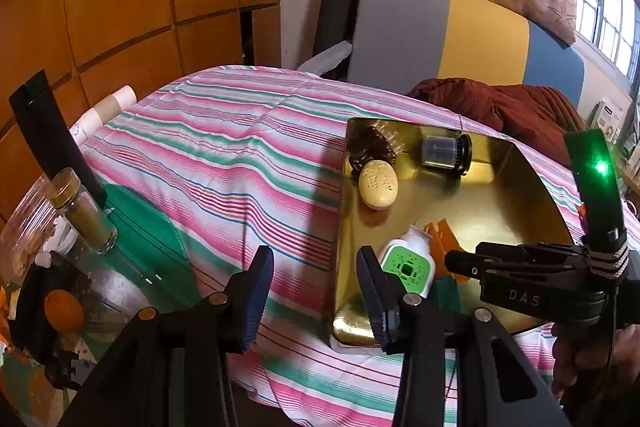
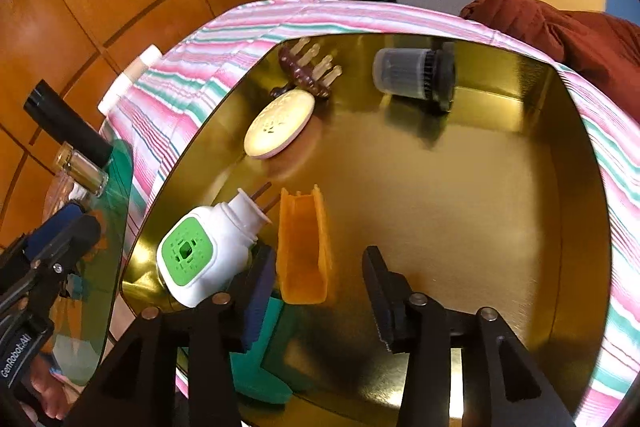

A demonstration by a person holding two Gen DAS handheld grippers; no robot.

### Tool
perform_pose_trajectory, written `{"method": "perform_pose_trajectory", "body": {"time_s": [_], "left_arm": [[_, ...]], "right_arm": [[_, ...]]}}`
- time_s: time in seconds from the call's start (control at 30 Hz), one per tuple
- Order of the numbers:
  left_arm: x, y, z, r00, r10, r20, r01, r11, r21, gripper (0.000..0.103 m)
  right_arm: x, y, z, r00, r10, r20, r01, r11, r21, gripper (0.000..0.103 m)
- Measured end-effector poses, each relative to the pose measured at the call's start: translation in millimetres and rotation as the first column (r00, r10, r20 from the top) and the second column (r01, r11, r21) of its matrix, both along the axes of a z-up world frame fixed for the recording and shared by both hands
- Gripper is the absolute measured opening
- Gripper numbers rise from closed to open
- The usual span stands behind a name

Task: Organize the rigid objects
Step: 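Carry the yellow channel piece with the right tool and drop it in the tray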

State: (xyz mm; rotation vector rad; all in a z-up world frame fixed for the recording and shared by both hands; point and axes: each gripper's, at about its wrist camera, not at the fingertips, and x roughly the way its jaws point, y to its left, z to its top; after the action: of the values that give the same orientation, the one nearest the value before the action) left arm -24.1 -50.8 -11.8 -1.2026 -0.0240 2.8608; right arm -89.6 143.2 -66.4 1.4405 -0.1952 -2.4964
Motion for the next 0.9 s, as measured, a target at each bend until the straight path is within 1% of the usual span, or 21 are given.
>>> {"method": "perform_pose_trajectory", "body": {"time_s": [0.07,0.13,0.23,0.3,0.33,0.47,0.57,0.63,0.77,0.9], "left_arm": [[0.6,4.2,1.4,1.0,-0.013,-0.004,0.013,1.0,-0.007,0.043],[0.6,8.2,2.0,1.0,-0.025,-0.006,0.025,1.0,-0.012,0.043],[1.0,15.4,3.7,0.999,-0.041,-0.008,0.041,0.999,-0.017,0.043],[1.1,20.3,5.0,0.998,-0.055,-0.011,0.054,0.998,-0.022,0.043],[1.3,23.6,5.9,0.998,-0.062,-0.013,0.061,0.998,-0.026,0.043],[2.1,36.1,10.3,0.996,-0.091,-0.023,0.09,0.995,-0.035,0.043],[1.1,45.7,14.3,0.993,-0.112,-0.032,0.11,0.993,-0.043,0.043],[0.1,51.9,16.1,0.992,-0.125,-0.033,0.124,0.991,-0.047,0.043],[-0.6,63.1,19.5,0.988,-0.15,-0.036,0.148,0.988,-0.049,0.043],[0.6,78.0,20.6,0.981,-0.191,-0.037,0.188,0.98,-0.065,0.043]], "right_arm": [[2.2,3.1,3.8,1.0,-0.014,-0.021,0.014,1.0,0.002,0.051],[3.9,6.1,8.2,0.999,-0.031,-0.043,0.031,1.0,-0.003,0.054],[8.9,18.1,18.4,0.996,-0.055,-0.074,0.054,0.998,-0.016,0.055],[12.9,27.6,25.8,0.992,-0.076,-0.102,0.075,0.997,-0.019,0.059],[14.9,32.5,29.6,0.99,-0.085,-0.112,0.083,0.996,-0.022,0.063],[24.6,56.0,46.0,0.979,-0.125,-0.16,0.122,0.992,-0.027,0.065],[30.8,78.8,58.6,0.969,-0.161,-0.187,0.159,0.987,-0.026,0.07],[34.2,95.8,64.9,0.961,-0.191,-0.202,0.192,0.981,-0.016,0.072],[39.7,131.9,69.2,0.945,-0.256,-0.203,0.262,0.965,0.005,0.073],[47.4,176.0,69.5,0.924,-0.324,-0.201,0.339,0.94,0.042,0.078]]}}
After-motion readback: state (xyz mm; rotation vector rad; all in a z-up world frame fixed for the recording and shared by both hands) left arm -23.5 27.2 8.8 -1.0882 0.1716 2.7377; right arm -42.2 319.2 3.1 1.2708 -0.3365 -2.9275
